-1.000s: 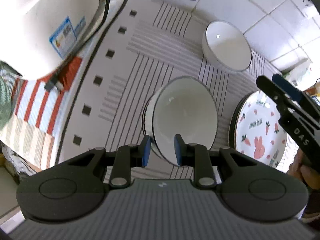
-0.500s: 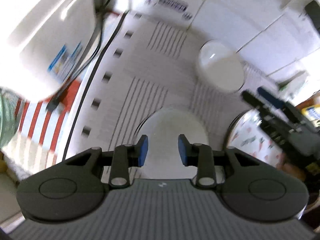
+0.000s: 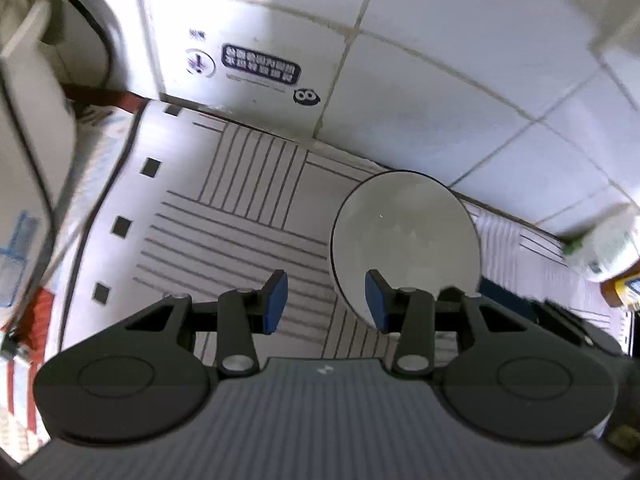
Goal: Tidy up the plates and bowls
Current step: 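Grasp the rim of the two nested bowls with the right gripper and lift, then carry the nested bowls with the right gripper over the third white bowl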
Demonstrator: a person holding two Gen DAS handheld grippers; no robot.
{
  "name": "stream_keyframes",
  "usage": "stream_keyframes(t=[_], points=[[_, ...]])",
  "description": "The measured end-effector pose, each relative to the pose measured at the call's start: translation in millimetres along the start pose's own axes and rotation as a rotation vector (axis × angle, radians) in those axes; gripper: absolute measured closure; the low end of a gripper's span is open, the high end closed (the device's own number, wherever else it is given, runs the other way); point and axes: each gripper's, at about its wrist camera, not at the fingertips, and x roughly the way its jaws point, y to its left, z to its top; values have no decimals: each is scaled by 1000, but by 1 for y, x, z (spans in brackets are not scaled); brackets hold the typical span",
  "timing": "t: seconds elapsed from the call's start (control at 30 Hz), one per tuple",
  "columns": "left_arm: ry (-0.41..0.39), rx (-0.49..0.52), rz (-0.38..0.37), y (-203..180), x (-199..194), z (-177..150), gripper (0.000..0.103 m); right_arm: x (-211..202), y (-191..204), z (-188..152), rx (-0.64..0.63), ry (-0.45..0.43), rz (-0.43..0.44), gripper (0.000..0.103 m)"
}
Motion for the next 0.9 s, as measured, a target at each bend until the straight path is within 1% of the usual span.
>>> stream_keyframes(t=[0.07, 0.13, 0.17, 0.2, 0.23, 0.27, 0.3, 0.33, 0.37, 0.5, 0.6, 0.67, 0.8, 0.9], points=[[-10, 1, 2, -2, 9, 2, 61, 4, -4, 0, 46, 14, 20, 61], [1, -11, 3, -5, 17, 0, 61, 8, -6, -1, 74, 19, 32, 64], [9, -21, -5, -5, 23, -2, 64, 10, -6, -1, 83, 19, 23, 68], [15, -25, -18, -5, 25, -4, 65, 11, -7, -2, 90, 20, 10, 70], [20, -27, -29, -7, 27, -6, 70, 14, -9, -3, 102, 22, -6, 71], [21, -30, -39, -7, 27, -8, 81, 16, -10, -4, 120, 19, -20, 71], [20, -31, -38, -9, 27, -9, 82, 17, -12, -4, 144, 13, -23, 73], [15, -24, -30, -11, 25, -11, 85, 17, -12, -4, 162, 9, -13, 77], [14, -17, -25, -13, 24, -12, 88, 17, -11, -4, 172, 4, -20, 78], [7, 16, -25, -19, 10, -17, 88, 11, -11, -8, 188, -17, -55, 81], [-12, 48, -19, -24, -10, -22, 88, -1, -12, -12, 236, -36, -37, 82], [-27, 69, -18, -27, -24, -26, 88, -12, -6, -13, 230, -52, -34, 82], [-44, 185, -10, -34, -54, -36, 88, -39, 9, -17, 225, -86, -33, 82], [-54, 208, -28, -33, -75, -47, 88, -59, 18, -22, 232, -112, -24, 82]])
